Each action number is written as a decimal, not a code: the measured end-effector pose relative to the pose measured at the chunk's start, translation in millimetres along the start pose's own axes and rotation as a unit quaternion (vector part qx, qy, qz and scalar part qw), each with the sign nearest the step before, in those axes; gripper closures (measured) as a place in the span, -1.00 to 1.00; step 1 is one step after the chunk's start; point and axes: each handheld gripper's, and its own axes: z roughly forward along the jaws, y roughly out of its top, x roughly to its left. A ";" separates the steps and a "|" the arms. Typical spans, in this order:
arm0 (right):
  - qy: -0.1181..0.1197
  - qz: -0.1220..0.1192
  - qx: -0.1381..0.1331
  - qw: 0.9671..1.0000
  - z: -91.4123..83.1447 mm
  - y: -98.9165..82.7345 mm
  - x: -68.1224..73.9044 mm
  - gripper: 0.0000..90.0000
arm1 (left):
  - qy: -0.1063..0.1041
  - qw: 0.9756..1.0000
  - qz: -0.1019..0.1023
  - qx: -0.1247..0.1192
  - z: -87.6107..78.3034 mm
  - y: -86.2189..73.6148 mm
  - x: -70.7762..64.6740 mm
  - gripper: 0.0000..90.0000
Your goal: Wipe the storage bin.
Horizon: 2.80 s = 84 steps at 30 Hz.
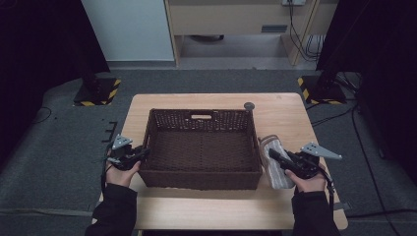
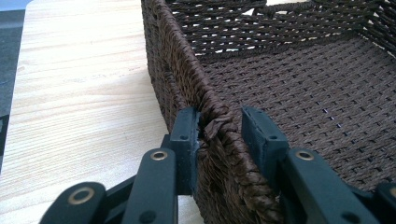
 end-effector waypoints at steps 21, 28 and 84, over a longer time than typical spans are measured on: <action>-0.021 0.016 0.103 0.994 39.5 -51.2 -4.7 0.56 | 0.000 1.000 -0.002 -0.001 -0.1 -0.2 -0.3 0.47; -0.037 0.015 0.140 0.989 50.6 -60.5 -11.5 0.56 | 0.003 1.000 0.002 -0.001 0.1 0.1 -0.3 0.49; -0.200 -0.056 0.123 0.971 1.3 -42.7 -36.9 0.54 | 0.000 1.000 0.002 -0.001 -0.5 1.9 13.4 0.49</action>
